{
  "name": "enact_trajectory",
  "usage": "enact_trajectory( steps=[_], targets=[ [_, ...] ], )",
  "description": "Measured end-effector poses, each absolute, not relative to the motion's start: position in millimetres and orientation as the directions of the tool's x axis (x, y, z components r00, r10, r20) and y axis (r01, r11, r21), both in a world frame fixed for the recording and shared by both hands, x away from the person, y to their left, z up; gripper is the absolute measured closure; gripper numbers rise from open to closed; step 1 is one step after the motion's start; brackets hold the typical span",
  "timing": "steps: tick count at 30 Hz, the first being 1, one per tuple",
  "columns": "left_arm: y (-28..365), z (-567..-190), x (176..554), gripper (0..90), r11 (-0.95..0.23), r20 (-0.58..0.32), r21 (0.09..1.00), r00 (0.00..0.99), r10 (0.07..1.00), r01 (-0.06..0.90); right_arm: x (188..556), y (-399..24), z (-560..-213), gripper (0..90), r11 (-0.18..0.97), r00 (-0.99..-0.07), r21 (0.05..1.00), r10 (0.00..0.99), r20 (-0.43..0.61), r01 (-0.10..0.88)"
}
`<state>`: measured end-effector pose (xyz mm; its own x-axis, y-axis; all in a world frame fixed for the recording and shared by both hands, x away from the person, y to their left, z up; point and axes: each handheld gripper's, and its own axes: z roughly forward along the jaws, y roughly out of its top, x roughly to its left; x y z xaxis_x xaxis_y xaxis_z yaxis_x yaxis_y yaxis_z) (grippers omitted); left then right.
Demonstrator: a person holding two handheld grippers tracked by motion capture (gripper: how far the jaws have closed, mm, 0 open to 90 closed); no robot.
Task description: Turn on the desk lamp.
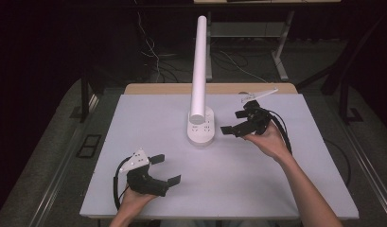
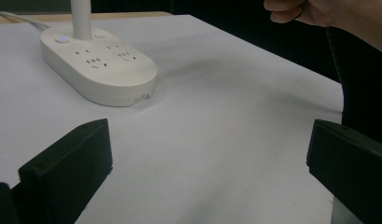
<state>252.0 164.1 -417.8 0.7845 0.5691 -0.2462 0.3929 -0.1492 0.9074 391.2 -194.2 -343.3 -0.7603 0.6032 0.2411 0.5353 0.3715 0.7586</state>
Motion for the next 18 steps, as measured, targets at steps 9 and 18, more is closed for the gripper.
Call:
enact_trajectory(
  steps=[9,18],
  targets=[
    [165,-418,252,0.0,-0.142,-0.247,0.909,0.782,0.572,0.391,412,-185,-348,0.7,0.362,-0.752,0.752,0.605,0.259,0.551],
    [166,-418,253,0.0,-0.155,-0.238,0.908,0.783,0.574,0.389,432,-177,-358,0.8,0.359,-0.743,0.739,0.609,0.277,0.57]
  ],
)
